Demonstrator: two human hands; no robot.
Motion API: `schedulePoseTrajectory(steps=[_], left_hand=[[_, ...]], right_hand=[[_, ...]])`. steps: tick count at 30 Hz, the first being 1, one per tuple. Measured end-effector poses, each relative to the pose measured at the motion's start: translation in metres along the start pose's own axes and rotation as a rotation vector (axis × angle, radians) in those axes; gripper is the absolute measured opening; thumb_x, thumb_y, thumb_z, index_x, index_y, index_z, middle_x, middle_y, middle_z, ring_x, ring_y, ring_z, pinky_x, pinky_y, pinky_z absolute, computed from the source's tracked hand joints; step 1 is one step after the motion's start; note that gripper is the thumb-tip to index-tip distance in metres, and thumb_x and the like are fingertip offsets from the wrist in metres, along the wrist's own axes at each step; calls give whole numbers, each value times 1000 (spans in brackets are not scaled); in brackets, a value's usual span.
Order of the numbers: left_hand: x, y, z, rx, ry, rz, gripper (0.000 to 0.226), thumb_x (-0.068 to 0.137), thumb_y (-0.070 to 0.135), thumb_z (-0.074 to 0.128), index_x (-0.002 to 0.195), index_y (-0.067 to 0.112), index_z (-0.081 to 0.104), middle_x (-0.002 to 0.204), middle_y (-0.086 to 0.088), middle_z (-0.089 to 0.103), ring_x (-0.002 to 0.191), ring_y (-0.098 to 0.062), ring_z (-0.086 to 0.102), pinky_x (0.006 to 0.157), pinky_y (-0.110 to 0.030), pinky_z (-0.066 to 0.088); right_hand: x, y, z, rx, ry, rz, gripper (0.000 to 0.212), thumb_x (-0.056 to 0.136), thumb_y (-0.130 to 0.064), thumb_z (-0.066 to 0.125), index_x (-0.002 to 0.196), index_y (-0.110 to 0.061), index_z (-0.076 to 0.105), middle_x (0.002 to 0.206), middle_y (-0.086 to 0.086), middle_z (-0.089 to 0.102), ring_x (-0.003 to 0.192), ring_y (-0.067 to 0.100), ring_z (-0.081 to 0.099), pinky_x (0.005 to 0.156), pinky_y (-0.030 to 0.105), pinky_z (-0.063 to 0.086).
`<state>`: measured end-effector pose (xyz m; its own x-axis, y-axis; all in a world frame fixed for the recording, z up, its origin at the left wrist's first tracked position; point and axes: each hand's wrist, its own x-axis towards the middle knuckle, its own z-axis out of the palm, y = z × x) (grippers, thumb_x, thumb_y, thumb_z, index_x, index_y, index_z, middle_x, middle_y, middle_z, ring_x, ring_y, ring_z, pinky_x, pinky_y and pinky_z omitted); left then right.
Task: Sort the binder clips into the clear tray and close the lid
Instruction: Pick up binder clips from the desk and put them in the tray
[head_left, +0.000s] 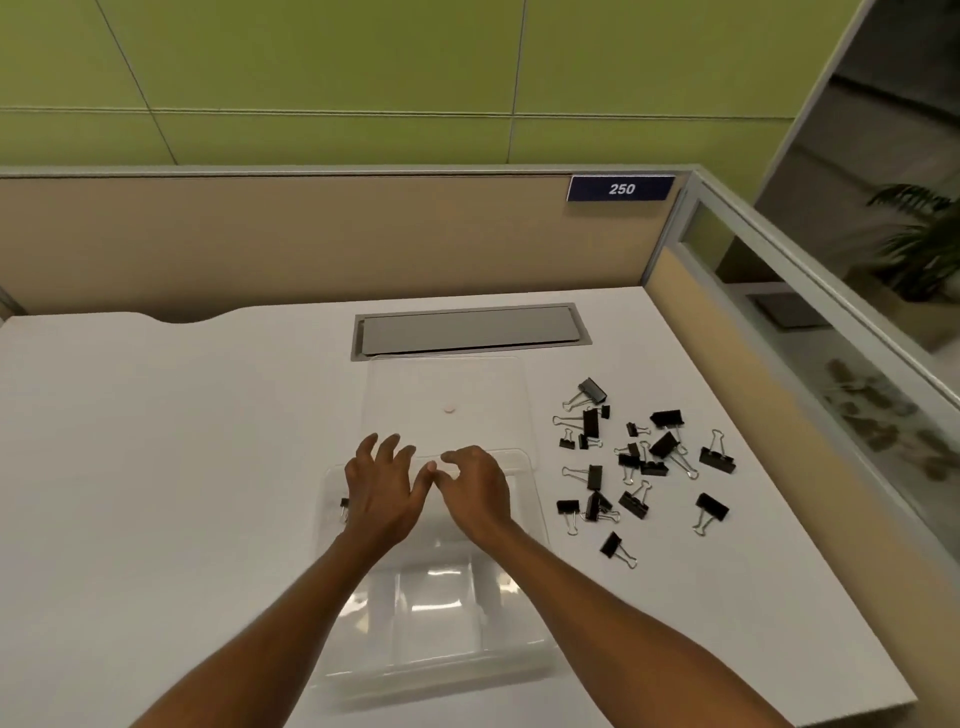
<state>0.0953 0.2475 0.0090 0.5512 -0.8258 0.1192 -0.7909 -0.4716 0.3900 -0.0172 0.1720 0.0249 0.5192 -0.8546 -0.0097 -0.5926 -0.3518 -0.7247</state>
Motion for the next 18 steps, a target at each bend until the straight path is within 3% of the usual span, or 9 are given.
schedulePoseTrajectory(steps=[12,18], left_hand=[[35,100,41,-37,-104,201,75,84,64,15,122,15,57,140,-10,47,135,-33,26,101,-51,26],[55,139,57,-29,-134,266,77,83,65,12,124,16,56,140,-9,47,136,-32,26,101,-50,27]], right_hand=[[10,75,-89,35,188,193,29,87,-31,64,112,-16,68,117,0,66,114,15,56,91,25,43],[15,112,-122,23,258,268,27,87,-27,67,110,-15,69,111,2,69,108,17,61,86,28,49]])
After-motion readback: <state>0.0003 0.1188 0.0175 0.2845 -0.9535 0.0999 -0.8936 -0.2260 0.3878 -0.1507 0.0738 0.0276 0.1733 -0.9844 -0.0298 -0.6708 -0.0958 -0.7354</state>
